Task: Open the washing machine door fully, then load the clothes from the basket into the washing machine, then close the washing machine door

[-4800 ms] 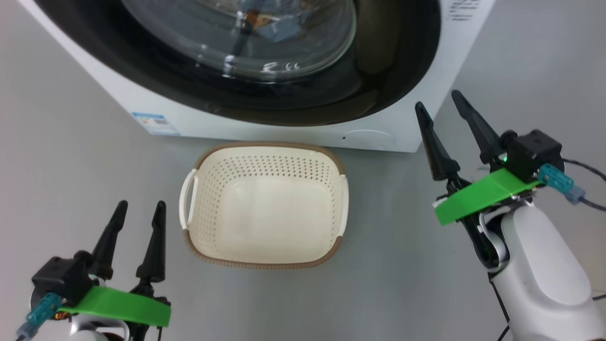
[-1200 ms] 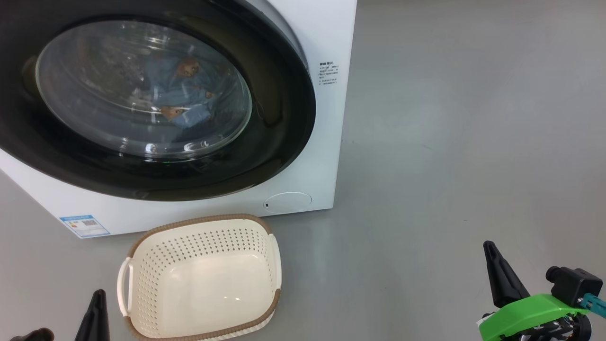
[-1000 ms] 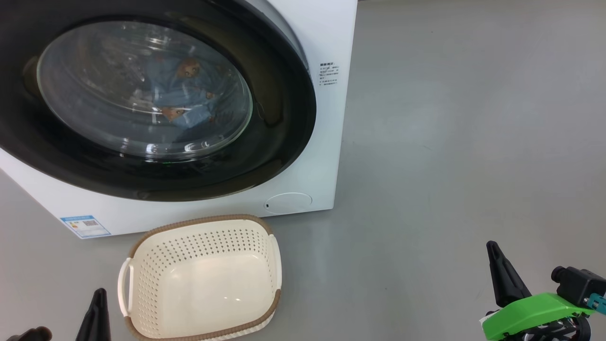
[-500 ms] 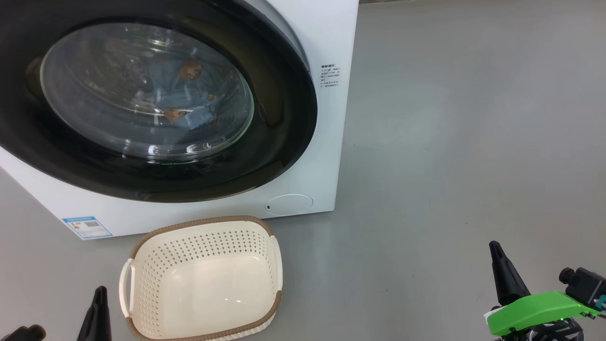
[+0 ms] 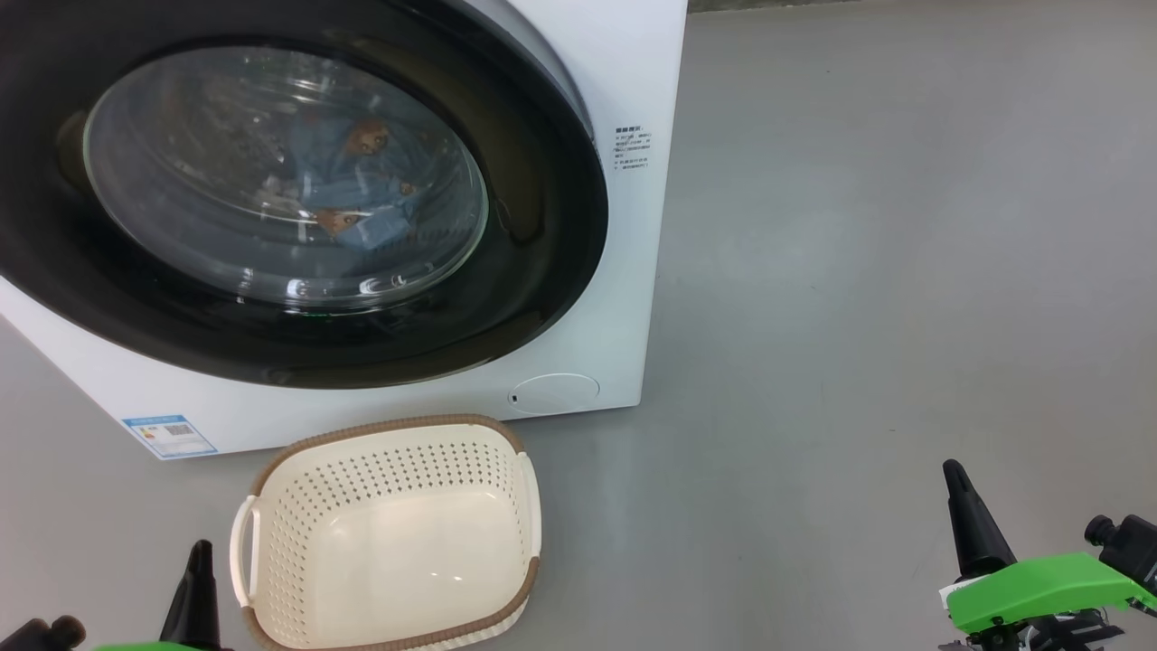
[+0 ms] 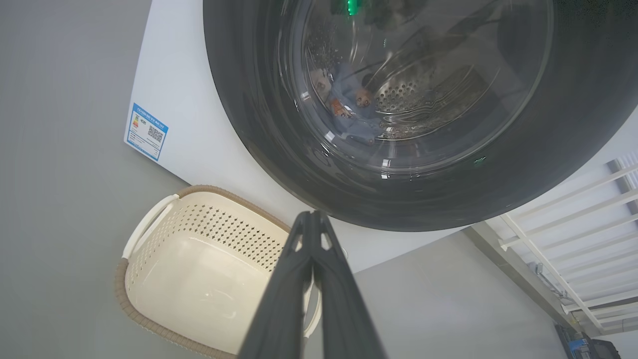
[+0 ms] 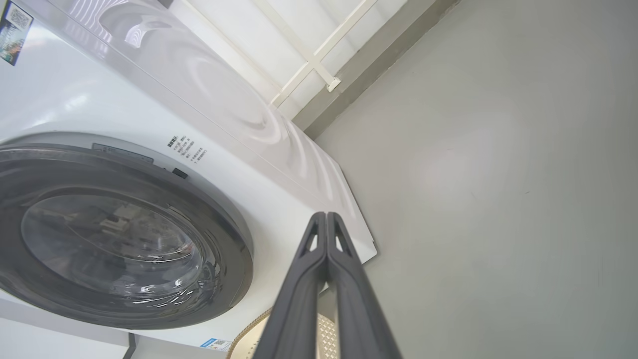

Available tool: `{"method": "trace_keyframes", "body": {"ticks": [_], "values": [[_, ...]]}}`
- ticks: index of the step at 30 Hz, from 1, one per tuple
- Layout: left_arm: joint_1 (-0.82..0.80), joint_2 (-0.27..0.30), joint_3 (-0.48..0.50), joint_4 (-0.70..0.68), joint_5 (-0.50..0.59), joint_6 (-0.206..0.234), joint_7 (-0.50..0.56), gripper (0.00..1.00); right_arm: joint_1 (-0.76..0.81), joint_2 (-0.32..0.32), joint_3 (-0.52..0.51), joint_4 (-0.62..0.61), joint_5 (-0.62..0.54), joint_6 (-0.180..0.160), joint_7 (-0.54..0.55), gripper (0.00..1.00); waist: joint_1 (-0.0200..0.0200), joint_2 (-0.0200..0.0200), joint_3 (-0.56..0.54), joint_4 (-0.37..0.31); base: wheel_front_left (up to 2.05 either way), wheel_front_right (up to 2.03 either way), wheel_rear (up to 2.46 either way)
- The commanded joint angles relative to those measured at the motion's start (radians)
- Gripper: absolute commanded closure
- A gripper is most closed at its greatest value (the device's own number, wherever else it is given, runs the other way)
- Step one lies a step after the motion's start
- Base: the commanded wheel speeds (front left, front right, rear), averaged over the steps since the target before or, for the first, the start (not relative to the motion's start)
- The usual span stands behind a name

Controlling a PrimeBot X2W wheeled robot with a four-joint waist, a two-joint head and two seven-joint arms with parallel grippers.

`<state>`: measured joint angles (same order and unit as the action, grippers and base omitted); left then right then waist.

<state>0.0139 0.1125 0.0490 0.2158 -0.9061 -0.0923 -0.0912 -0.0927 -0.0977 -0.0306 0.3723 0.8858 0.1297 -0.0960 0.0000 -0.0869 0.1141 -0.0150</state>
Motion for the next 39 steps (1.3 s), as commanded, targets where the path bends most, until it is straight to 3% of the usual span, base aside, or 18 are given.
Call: {"method": "trace_keyframes", "body": {"ticks": [1, 39], "values": [[-0.050, 0.015, 0.024, -0.020, -0.021, 0.004, 0.004, 1.00, -0.045, -0.005, 0.000, -0.028, 0.025, 0.000, 0.009, 1.00, 0.0000, 0.0000, 0.000, 0.000, 0.00, 0.00, 0.00], [-0.120, -0.028, 0.052, -0.012, -0.396, 0.030, 0.116, 1.00, -0.078, 0.019, -0.046, -0.037, 0.413, 0.001, 0.118, 1.00, 0.0000, 0.0000, -0.017, 0.008, 0.00, 0.00, 0.00]]}}
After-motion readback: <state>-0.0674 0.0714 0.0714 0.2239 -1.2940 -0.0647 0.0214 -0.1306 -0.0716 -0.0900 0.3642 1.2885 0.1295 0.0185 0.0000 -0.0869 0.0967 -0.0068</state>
